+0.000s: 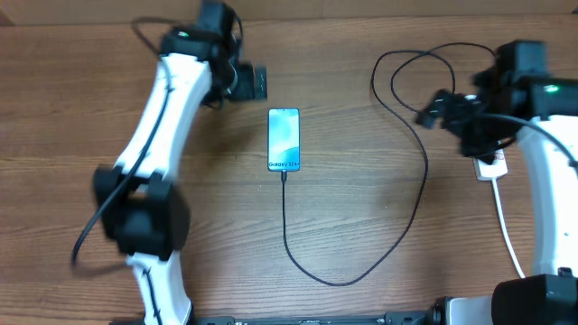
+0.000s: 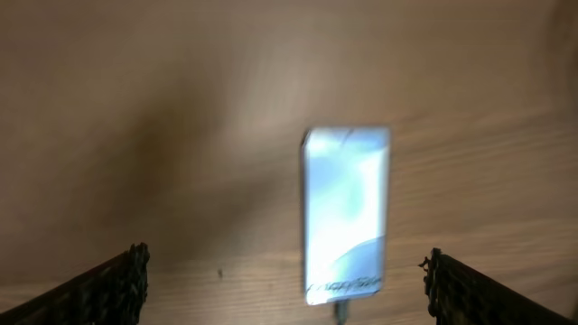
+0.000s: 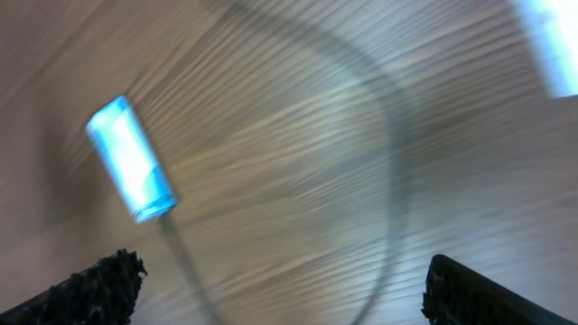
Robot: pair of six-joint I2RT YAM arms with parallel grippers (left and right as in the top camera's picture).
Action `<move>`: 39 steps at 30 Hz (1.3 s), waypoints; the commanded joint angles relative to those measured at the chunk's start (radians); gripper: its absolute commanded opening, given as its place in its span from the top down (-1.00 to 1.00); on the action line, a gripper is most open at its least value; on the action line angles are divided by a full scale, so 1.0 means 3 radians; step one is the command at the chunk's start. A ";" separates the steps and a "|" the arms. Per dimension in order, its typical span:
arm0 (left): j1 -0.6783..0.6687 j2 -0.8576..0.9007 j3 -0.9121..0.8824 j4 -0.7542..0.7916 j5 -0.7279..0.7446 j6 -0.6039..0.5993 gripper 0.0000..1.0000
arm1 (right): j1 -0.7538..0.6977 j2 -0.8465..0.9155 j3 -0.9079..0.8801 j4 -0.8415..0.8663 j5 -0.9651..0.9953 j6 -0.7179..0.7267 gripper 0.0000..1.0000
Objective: Plug charger to phone and switch on socket
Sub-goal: 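Open the left gripper to lay the phone flat, move right gripper to power strip, then position the right gripper over the power strip's orange switch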
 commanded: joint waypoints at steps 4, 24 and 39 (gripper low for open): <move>-0.0013 -0.0844 0.0177 0.0122 -0.0223 -0.0020 -0.99 | -0.0885 0.0579 0.0177 -0.0051 0.0451 -0.0201 -1.00; -0.0011 -0.0823 0.0174 0.0121 -0.0223 -0.0020 -1.00 | -0.1361 0.1422 0.0510 0.1001 0.1024 0.0425 -1.00; -0.0011 -0.0823 0.0174 0.0121 -0.0223 -0.0020 -1.00 | -0.1382 0.1427 -0.0163 0.1361 0.1158 0.0710 -1.00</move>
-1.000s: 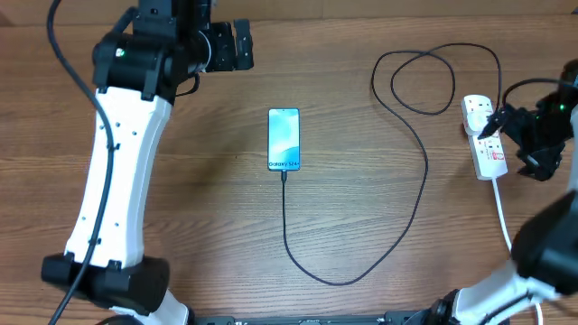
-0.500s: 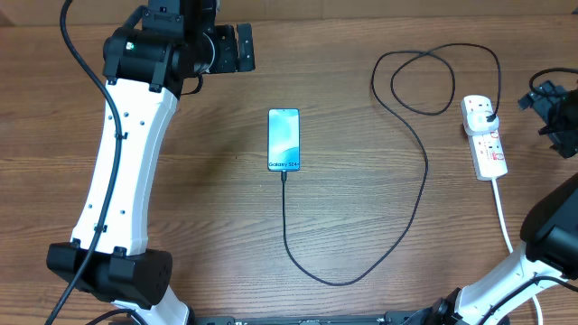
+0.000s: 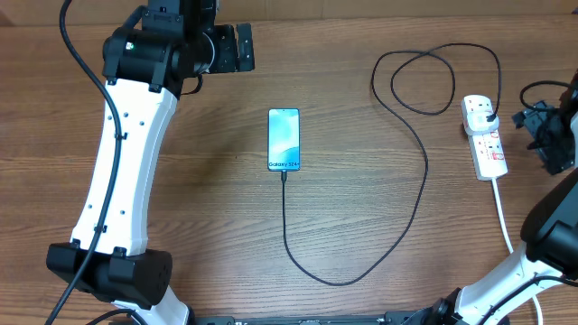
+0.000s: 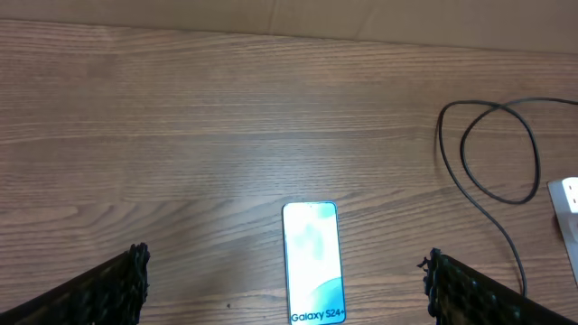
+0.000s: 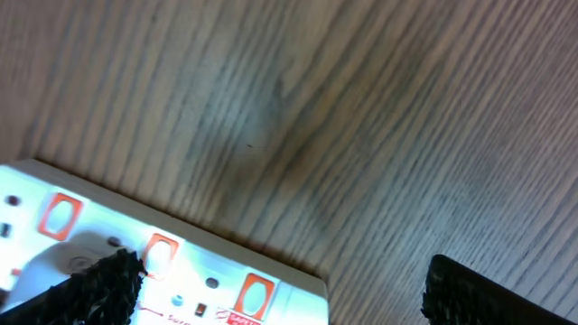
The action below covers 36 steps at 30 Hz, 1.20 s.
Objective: Plug charger to phone and switch on socket
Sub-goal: 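Position the right gripper over the power strip's orange switch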
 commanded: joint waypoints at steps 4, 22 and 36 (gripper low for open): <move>-0.0005 -0.0013 -0.0013 0.0001 -0.0023 -0.0020 -1.00 | -0.0015 -0.0037 -0.0373 0.0365 -0.0223 -0.0086 -1.00; -0.0005 -0.0013 -0.0013 0.0001 -0.0023 -0.0020 -1.00 | 0.0015 0.0186 -0.0431 0.0539 -0.0380 -0.0249 -1.00; -0.0005 -0.0013 -0.0013 0.0001 -0.0023 -0.0020 -1.00 | 0.0017 0.0275 -0.0430 0.0514 -0.0535 -0.0257 -1.00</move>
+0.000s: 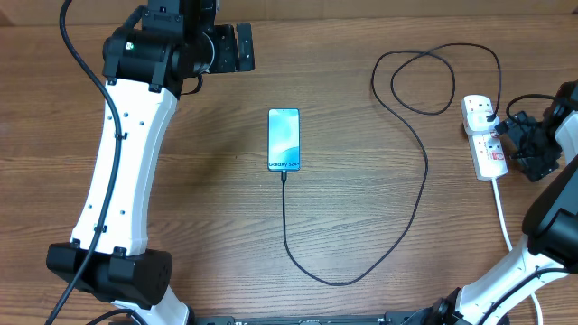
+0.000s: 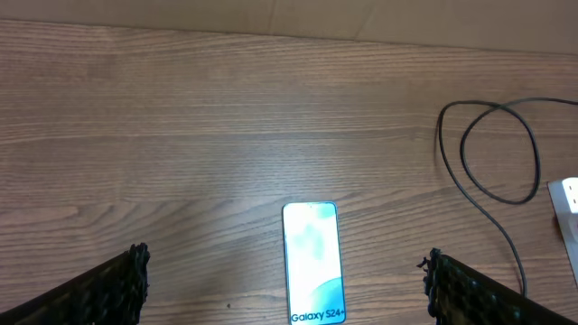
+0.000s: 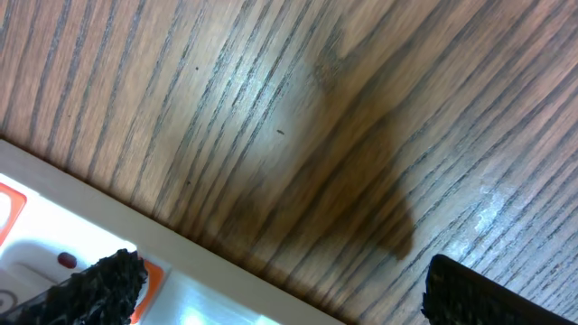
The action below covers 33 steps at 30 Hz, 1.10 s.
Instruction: Plug charger to phone and switch on socket
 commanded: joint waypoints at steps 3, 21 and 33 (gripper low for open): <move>-0.0005 -0.0013 -0.0013 0.0000 -0.0023 -0.0020 -0.99 | 0.0023 0.0089 -0.0020 -0.0051 -0.0155 -0.0118 -1.00; -0.0006 -0.0013 -0.0013 0.0000 -0.0023 -0.0020 -1.00 | 0.0023 0.0089 -0.0020 -0.0065 -0.0215 -0.0192 -1.00; -0.0006 -0.0013 -0.0013 0.0000 -0.0023 -0.0020 -1.00 | 0.0029 0.0089 -0.0020 -0.0066 -0.0352 -0.0303 -1.00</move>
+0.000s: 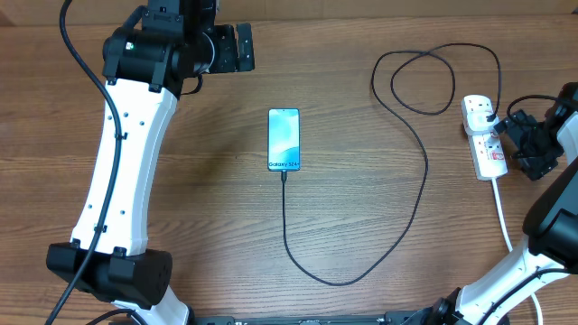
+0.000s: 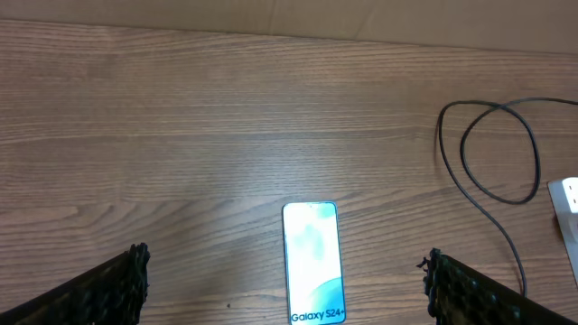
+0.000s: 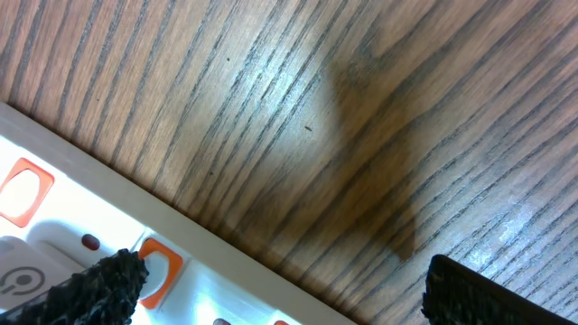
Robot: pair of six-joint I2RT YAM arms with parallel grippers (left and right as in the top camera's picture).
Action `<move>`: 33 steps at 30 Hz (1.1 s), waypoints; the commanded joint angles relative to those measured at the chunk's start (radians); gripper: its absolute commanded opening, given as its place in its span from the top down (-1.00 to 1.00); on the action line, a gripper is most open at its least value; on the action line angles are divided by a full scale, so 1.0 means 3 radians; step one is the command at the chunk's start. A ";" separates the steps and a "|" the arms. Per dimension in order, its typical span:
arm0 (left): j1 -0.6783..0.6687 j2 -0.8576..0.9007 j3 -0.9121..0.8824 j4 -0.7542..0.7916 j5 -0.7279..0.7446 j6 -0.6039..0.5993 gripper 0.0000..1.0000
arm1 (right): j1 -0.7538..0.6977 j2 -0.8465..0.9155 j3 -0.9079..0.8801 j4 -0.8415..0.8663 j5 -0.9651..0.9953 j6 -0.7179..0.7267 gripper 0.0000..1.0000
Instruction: Plug charger to phone and switch on socket
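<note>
The phone (image 1: pixel 284 139) lies screen up mid-table, lit, with the black charger cable (image 1: pixel 423 194) in its bottom port. The cable loops round to a plug (image 1: pixel 488 111) in the white power strip (image 1: pixel 483 144) at the right. My right gripper (image 1: pixel 517 147) is open, low against the strip's right side. In the right wrist view its left fingertip (image 3: pixel 107 287) rests by an orange switch (image 3: pixel 155 268) on the strip (image 3: pixel 54 226). My left gripper (image 1: pixel 237 47) hangs open high over the table's back; its view shows the phone (image 2: pixel 314 262) below.
The strip's white lead (image 1: pixel 506 226) runs toward the front right edge. The cable's double loop (image 1: pixel 424 81) lies at the back right. A cardboard wall (image 2: pixel 316 18) bounds the table's far side.
My right gripper has shifted slightly along the power strip; more of the strip and its orange switches now show, and the left fingertip is at a switch. The left arm has not moved.
The phone had the cable in it from the first moment, with my left gripper close above it and my right gripper left of the strip. Then the left arm stood back high, and the right gripper was beyond the strip's right side. It has since closed in low on the switches.
</note>
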 commanded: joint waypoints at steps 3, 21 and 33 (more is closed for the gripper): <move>-0.0006 -0.0011 -0.0013 0.0001 -0.0023 -0.0020 -1.00 | 0.0065 0.0089 -0.0023 -0.0074 -0.0168 -0.0113 -1.00; -0.0006 -0.0013 -0.0013 0.0001 -0.0023 -0.0020 -1.00 | 0.0242 0.0089 -0.0023 -0.0089 -0.0120 -0.0113 -1.00; -0.0006 -0.0011 -0.0013 0.0001 -0.0023 -0.0020 -0.99 | 0.0248 0.0089 -0.0023 -0.0088 -0.0123 -0.0113 -1.00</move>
